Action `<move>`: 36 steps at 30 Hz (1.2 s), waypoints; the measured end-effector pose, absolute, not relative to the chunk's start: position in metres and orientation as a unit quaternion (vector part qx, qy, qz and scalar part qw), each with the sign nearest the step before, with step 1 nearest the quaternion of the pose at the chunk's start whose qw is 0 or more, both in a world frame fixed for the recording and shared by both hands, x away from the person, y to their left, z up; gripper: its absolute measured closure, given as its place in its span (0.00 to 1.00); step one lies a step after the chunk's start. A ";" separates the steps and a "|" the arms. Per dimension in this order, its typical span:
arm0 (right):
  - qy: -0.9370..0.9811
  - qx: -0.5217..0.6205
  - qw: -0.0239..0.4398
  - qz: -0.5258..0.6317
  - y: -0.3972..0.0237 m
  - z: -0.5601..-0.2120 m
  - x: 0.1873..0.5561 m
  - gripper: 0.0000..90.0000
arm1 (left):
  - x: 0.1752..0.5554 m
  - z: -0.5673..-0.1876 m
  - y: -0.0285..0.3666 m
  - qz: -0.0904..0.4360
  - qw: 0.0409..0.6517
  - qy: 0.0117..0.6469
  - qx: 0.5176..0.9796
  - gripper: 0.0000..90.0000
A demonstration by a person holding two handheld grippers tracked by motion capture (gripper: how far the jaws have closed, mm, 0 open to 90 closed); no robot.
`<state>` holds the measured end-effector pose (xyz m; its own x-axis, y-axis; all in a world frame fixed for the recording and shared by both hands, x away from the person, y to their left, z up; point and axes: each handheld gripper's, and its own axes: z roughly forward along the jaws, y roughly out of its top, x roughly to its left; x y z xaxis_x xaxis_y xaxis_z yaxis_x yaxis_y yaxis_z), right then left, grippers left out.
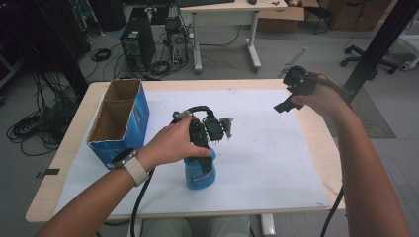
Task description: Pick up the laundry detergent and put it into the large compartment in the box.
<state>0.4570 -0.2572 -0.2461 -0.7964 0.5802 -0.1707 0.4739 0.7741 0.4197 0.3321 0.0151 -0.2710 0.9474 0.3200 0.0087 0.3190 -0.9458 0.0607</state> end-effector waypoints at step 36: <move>0.931 0.281 0.147 0.183 -0.258 -0.246 0.457 0.11 | 0.336 -0.288 0.019 -0.005 0.023 0.157 0.987 0.35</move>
